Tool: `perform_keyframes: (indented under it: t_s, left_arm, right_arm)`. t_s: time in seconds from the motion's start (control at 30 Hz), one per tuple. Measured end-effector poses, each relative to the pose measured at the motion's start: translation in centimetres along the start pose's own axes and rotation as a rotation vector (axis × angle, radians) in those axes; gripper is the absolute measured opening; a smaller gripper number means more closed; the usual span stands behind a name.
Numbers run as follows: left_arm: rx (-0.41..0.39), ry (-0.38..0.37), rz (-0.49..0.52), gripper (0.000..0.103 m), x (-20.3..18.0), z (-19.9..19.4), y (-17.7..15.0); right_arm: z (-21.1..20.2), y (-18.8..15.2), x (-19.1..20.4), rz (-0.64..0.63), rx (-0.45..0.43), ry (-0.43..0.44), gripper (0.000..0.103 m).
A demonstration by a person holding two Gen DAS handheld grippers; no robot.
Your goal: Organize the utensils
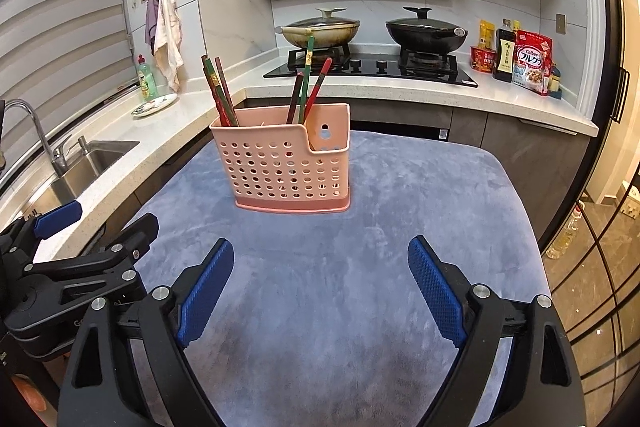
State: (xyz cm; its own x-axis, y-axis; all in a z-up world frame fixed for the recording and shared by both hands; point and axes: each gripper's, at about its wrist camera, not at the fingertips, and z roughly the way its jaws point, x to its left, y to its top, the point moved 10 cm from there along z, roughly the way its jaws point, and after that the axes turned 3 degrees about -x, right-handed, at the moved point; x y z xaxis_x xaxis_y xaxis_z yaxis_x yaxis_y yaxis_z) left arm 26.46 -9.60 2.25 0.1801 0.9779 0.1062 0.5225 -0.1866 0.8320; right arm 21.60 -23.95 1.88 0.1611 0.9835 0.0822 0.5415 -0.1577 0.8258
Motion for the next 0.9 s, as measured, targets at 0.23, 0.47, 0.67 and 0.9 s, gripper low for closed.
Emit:
perform_keyframes:
  t_s: [0.23,0.47,0.67,0.9]
  left_arm:
    - [0.019,0.006,-0.002,0.096,0.2,0.9,-0.4]
    - [0.034,0.021,0.008,0.096,0.0,1.8,-0.6]
    - [0.045,0.032,-0.005,0.096,0.4,2.6,-0.6]
    - [0.059,0.044,-0.019,0.096,1.0,3.4,-0.6]
  right_arm:
    - [0.5,-0.3,-0.2,0.006,0.008,0.003,0.097]
    - [1.3,-0.3,-0.2,0.003,0.019,-0.003,0.097]
    - [1.9,-0.2,-0.6,0.008,0.024,-0.009,0.097]
    - [2.5,-0.1,-0.8,0.007,0.028,-0.015,0.097]
